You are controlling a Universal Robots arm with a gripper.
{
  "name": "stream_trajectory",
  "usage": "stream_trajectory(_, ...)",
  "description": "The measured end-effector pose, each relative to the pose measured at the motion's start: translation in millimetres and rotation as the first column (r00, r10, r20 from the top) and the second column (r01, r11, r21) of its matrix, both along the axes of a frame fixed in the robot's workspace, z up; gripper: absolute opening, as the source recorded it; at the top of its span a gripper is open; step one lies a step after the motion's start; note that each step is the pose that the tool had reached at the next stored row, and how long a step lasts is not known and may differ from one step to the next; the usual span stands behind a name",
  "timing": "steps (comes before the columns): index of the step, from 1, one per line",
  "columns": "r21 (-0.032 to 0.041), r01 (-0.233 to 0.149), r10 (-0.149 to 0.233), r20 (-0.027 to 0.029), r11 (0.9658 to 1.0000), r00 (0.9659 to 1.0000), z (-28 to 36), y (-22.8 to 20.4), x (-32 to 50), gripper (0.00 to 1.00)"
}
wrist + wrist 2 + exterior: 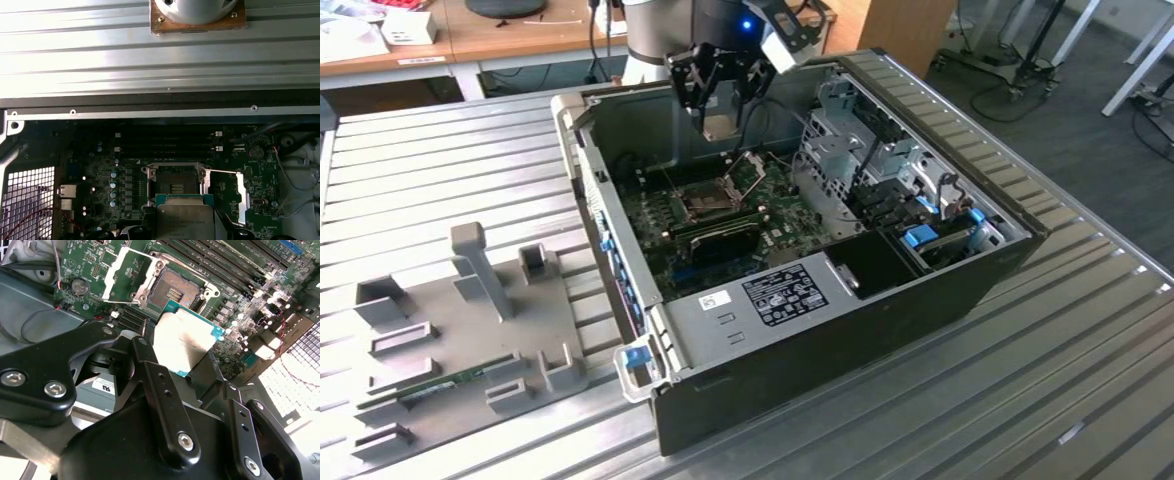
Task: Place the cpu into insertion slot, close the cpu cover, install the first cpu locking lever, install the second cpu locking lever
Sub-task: 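Place the cpu into insertion slot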
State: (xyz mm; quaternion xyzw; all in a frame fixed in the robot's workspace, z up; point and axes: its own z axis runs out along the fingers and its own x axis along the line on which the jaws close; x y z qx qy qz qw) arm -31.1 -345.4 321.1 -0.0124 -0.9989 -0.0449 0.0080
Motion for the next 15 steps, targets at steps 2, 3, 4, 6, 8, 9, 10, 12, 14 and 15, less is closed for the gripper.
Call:
stream_trajectory(2,-0.0001,0.0,0.0,0.0,1.0,1.0,-1.9,0.0,0.0,0.54)
stream_trajectory(3,-0.0001,0.0,0.0,0.0,1.0,1.0,-3.0,0.0,0.0,0.54)
stream_trajectory(4,-0.0002,0.0,0.0,0.0,1.0,1.0,-4.0,0.0,0.0,0.54)
stream_trajectory(6,-0.0002,0.0,0.0,0.0,1.0,1.0,-6.2,0.0,0.0,0.54)
stream_trajectory(8,-0.0002,0.0,0.0,0.0,1.0,1.0,-7.6,0.0,0.0,0.54)
stream_trajectory(9,-0.0003,0.0,0.0,-0.0001,1.0,1.0,-7.8,0.0,0.0,0.54)
stream_trajectory(10,-0.0004,0.0,0.0,-0.0002,1.0,1.0,-7.8,0.0,0.0,0.54)
stream_trajectory(12,-0.0002,0.0,0.0,-0.0001,1.0,1.0,-10.2,0.0,0.0,0.54)
stream_trajectory(14,-0.0002,0.0,0.0,0.0,1.0,1.0,-10.2,0.0,0.0,0.54)
stream_trajectory(15,-0.0002,0.0,0.0,0.0,1.0,1.0,-10.3,0.0,0.0,0.54)
